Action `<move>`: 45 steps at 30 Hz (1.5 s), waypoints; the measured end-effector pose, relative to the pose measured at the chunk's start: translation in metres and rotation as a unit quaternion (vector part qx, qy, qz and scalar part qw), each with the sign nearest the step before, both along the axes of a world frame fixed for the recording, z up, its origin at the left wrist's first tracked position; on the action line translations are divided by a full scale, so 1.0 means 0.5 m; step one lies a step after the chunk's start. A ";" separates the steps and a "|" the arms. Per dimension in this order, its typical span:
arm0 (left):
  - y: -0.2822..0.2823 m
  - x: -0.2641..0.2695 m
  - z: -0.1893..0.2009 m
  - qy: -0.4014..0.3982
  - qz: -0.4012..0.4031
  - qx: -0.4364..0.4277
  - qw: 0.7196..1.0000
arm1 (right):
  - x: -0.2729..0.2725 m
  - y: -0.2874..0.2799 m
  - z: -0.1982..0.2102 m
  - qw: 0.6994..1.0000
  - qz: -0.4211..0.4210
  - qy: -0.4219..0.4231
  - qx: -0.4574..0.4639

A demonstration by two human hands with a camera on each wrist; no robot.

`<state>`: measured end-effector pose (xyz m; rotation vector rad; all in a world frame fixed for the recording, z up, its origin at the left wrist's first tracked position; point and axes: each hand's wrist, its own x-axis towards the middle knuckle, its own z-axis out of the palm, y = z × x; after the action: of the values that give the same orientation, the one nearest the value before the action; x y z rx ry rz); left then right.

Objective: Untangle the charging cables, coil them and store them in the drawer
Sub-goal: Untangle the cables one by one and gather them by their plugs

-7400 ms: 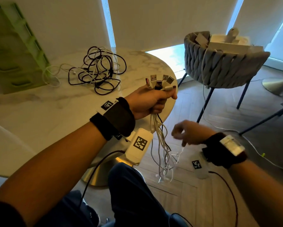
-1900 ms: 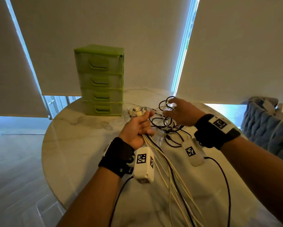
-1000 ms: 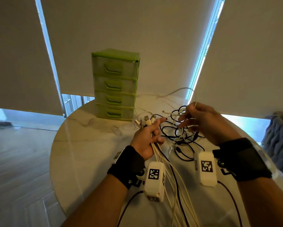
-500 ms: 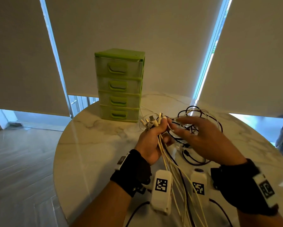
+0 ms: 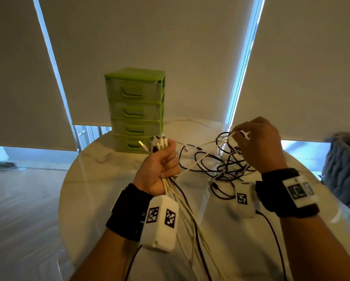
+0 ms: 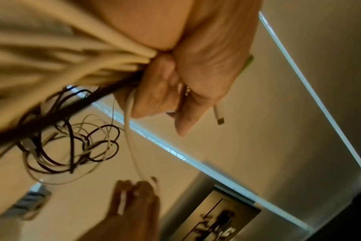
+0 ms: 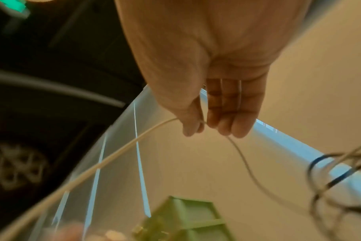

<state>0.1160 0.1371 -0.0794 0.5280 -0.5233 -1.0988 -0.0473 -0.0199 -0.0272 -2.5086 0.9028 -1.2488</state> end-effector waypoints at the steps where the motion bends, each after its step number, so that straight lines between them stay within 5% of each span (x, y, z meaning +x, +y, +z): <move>1: 0.002 -0.004 0.009 -0.025 -0.017 0.025 0.999 | 0.001 0.008 0.009 0.999 0.013 -0.029 0.014; 4: -0.006 -0.031 0.042 -0.073 -0.041 0.107 0.991 | -0.011 0.070 0.042 0.981 0.148 -0.096 0.079; 8: -0.035 -0.057 0.089 -0.066 -0.108 0.142 0.982 | -0.035 0.165 0.062 0.954 0.286 0.035 0.077; 14: 0.015 -0.038 0.143 -0.032 -0.085 0.113 0.989 | -0.110 0.162 0.066 0.931 0.243 0.247 0.118; 19: 0.076 -0.058 0.181 -0.218 -0.062 0.148 0.963 | -0.064 0.130 0.059 0.962 0.218 0.098 0.133; 23: 0.128 -0.095 0.231 -0.362 -0.079 0.119 0.921 | 0.059 0.094 0.059 0.937 0.274 0.183 0.118; 27: 0.159 -0.056 0.230 -0.412 -0.005 0.165 0.896 | 0.086 0.042 0.114 0.954 0.165 0.209 0.138; 30: 0.125 -0.005 0.181 -0.373 0.128 0.244 0.886 | 0.056 0.045 0.169 0.958 0.215 0.080 0.172; 32: 0.091 0.015 0.149 -0.292 0.150 0.260 0.908 | 0.040 0.078 0.196 0.944 0.280 0.045 0.167; 35: 0.049 0.020 0.127 -0.194 0.089 0.246 0.946 | 0.017 0.140 0.226 0.909 0.383 0.024 0.161; 39: 0.009 -0.020 0.130 -0.209 -0.027 0.228 0.951 | 0.005 0.176 0.230 0.888 0.438 0.052 0.130; 45: -0.003 -0.029 0.122 -0.156 -0.088 0.155 0.972 | -0.020 0.153 0.176 0.898 0.414 0.024 0.150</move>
<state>0.1015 0.1356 -0.0183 0.9529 -0.6854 -1.2840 -0.0571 0.0569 0.0607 -2.2502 -0.0292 -0.6936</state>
